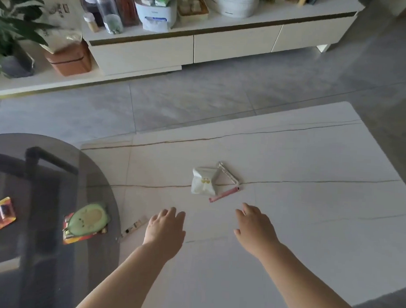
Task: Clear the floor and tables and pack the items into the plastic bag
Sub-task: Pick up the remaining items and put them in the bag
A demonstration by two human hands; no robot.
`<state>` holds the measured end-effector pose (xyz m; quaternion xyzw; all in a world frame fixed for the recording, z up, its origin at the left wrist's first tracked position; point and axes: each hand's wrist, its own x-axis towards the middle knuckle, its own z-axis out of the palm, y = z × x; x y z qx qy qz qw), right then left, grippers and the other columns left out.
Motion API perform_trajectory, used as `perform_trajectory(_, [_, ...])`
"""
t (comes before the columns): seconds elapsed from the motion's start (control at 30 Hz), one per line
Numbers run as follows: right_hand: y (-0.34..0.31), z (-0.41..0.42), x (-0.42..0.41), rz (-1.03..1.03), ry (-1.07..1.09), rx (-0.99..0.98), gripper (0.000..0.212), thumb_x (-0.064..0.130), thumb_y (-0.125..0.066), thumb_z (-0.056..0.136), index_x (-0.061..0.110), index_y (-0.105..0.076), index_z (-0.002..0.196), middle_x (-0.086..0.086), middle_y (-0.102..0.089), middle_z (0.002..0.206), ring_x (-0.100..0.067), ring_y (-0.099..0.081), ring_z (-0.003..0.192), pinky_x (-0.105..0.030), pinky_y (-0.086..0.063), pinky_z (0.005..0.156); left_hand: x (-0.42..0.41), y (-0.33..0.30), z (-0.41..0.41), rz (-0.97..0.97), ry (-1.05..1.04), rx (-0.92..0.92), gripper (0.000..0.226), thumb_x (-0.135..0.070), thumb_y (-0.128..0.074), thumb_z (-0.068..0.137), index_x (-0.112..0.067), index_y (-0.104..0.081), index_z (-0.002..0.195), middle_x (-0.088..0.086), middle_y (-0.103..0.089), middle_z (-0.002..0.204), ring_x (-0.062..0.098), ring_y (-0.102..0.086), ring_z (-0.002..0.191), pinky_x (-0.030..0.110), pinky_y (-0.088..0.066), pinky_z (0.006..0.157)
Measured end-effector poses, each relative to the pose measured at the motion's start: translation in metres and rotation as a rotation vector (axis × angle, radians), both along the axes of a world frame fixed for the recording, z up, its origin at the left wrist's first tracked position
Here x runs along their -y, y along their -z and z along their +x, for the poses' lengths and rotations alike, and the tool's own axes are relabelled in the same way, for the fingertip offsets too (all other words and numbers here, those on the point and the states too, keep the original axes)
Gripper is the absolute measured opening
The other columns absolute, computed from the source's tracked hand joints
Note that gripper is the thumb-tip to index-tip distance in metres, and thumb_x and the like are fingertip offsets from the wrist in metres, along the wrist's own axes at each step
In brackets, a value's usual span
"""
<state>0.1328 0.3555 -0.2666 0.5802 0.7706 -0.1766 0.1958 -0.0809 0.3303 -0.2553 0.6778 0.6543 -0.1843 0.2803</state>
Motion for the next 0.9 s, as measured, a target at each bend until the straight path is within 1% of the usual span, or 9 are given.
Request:
perform_trajectory(0.27, [0.098, -0.016, -0.073, 0.016, -0.104, -0.018, 0.033, 0.006, -0.05, 0.087, 0.012, -0.048, 0.119, -0.004, -0.044, 0.13, -0.026, -0.039, 0.127, -0.036, -0.041, 0.088, -0.052, 0.081, 0.012, -0.013, -0.111, -0.013, 0.047, -0.029, -0.045, 0.098, -0.021, -0.032, 0.142, 0.002, -0.029, 0.148, 0.022, -0.029, 0.139, 0.036, -0.034, 0.108])
perform_trajectory(0.33, [0.115, -0.023, -0.081, 0.064, -0.13, -0.064, 0.036, 0.001, -0.062, 0.073, 0.01, -0.054, 0.108, -0.007, -0.053, 0.119, -0.029, -0.049, 0.116, -0.038, -0.045, 0.084, -0.053, 0.098, 0.009, -0.025, -0.147, -0.046, 0.05, -0.025, -0.049, 0.096, -0.021, -0.03, 0.142, 0.002, -0.026, 0.148, 0.022, -0.028, 0.138, 0.035, -0.036, 0.105])
perform_trajectory(0.43, [0.133, -0.03, -0.083, 0.133, -0.185, -0.052, 0.037, 0.003, -0.08, 0.04, 0.011, -0.062, 0.071, -0.006, -0.063, 0.07, -0.027, -0.063, 0.068, -0.032, -0.051, 0.057, -0.054, 0.114, 0.007, -0.017, -0.147, -0.06, 0.054, -0.02, -0.05, 0.095, -0.022, -0.026, 0.144, 0.003, -0.019, 0.152, 0.022, -0.025, 0.139, 0.034, -0.034, 0.107])
perform_trajectory(0.5, [0.136, -0.027, -0.08, 0.164, -0.208, -0.032, 0.016, 0.026, -0.072, 0.057, 0.016, -0.061, 0.054, 0.0, -0.057, 0.049, -0.022, -0.058, 0.05, -0.025, -0.047, 0.05, -0.058, 0.118, 0.01, -0.006, -0.129, -0.057, 0.057, -0.02, -0.049, 0.095, -0.022, -0.023, 0.145, 0.004, -0.014, 0.155, 0.023, -0.022, 0.141, 0.033, -0.031, 0.109])
perform_trajectory(0.57, [0.14, -0.018, -0.074, 0.111, -0.253, 0.009, 0.032, 0.041, -0.077, 0.061, 0.018, -0.058, 0.051, 0.002, -0.054, 0.046, -0.02, -0.056, 0.048, -0.024, -0.046, 0.051, -0.067, 0.119, 0.015, 0.014, -0.13, -0.043, 0.06, -0.02, -0.049, 0.095, -0.022, -0.02, 0.147, 0.005, -0.01, 0.157, 0.023, -0.019, 0.143, 0.034, -0.03, 0.111])
perform_trajectory(0.67, [0.139, -0.003, -0.076, 0.134, -0.235, 0.034, 0.046, 0.014, -0.09, 0.021, 0.017, -0.057, 0.053, 0.0, -0.054, 0.051, -0.022, -0.056, 0.05, -0.026, -0.045, 0.049, -0.087, 0.119, 0.026, 0.064, -0.148, -0.001, 0.064, -0.019, -0.049, 0.095, -0.023, -0.015, 0.15, 0.006, -0.004, 0.159, 0.024, -0.016, 0.145, 0.035, -0.029, 0.112])
perform_trajectory(0.73, [0.134, 0.003, -0.087, 0.18, -0.158, 0.006, 0.043, 0.006, -0.084, 0.026, 0.014, -0.058, 0.06, -0.003, -0.055, 0.057, -0.024, -0.057, 0.051, -0.027, -0.042, 0.044, -0.101, 0.12, 0.036, 0.101, -0.153, 0.028, 0.065, -0.02, -0.049, 0.096, -0.024, -0.014, 0.15, 0.006, -0.001, 0.16, 0.024, -0.015, 0.145, 0.037, -0.03, 0.111])
perform_trajectory(0.8, [0.126, 0.008, -0.103, 0.187, -0.059, -0.039, 0.031, 0.006, -0.081, 0.049, 0.01, -0.058, 0.071, -0.007, -0.056, 0.069, -0.028, -0.057, 0.055, -0.03, -0.039, 0.042, -0.114, 0.123, 0.047, 0.133, -0.155, 0.048, 0.065, -0.023, -0.049, 0.096, -0.026, -0.013, 0.15, 0.006, 0.002, 0.159, 0.025, -0.014, 0.145, 0.039, -0.031, 0.111])
perform_trajectory(0.9, [0.13, 0.013, -0.125, 0.199, 0.183, -0.185, 0.012, 0.008, -0.054, 0.083, 0.005, -0.052, 0.094, -0.012, -0.051, 0.096, -0.034, -0.058, 0.079, -0.033, -0.033, 0.056, -0.127, 0.132, 0.066, 0.127, -0.166, 0.062, 0.063, -0.027, -0.049, 0.097, -0.03, -0.013, 0.149, 0.007, 0.011, 0.159, 0.03, -0.007, 0.146, 0.042, -0.03, 0.112])
